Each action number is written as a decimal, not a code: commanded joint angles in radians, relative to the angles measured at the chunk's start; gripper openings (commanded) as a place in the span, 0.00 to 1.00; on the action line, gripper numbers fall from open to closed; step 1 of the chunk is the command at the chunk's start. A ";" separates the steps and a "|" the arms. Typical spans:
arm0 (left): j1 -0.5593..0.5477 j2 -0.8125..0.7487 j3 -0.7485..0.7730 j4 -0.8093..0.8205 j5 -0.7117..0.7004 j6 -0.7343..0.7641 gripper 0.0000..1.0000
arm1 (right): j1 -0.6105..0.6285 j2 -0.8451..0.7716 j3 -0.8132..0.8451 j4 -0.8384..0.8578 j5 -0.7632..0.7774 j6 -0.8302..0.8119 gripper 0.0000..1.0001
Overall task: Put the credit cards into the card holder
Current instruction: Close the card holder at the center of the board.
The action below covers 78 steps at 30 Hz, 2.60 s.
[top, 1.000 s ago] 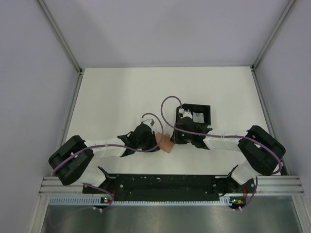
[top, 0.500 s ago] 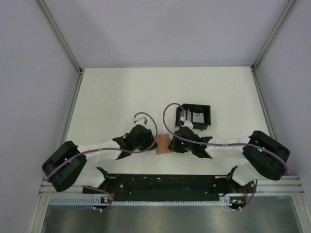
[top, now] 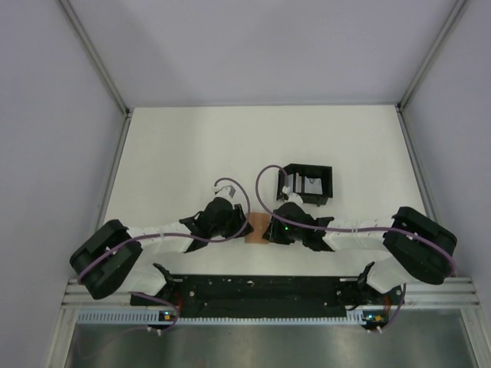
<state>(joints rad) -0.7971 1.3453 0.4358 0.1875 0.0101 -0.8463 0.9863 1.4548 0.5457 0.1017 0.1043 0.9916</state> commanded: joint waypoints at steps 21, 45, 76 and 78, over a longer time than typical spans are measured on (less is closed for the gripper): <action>-0.002 0.127 0.000 -0.023 -0.033 -0.002 0.30 | 0.017 -0.221 0.013 -0.214 0.098 -0.088 0.37; -0.007 0.048 0.037 0.020 0.062 0.093 0.28 | -0.141 -0.180 0.103 -0.224 0.072 -0.174 0.23; -0.025 0.106 0.143 0.065 0.094 0.168 0.02 | -0.161 -0.146 0.102 -0.200 0.035 -0.188 0.22; -0.028 0.126 0.121 0.118 0.113 0.155 0.02 | -0.159 -0.142 0.103 -0.197 0.029 -0.189 0.21</action>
<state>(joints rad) -0.8169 1.4399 0.5671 0.1856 0.0837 -0.6746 0.8371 1.3048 0.6109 -0.1329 0.1448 0.8185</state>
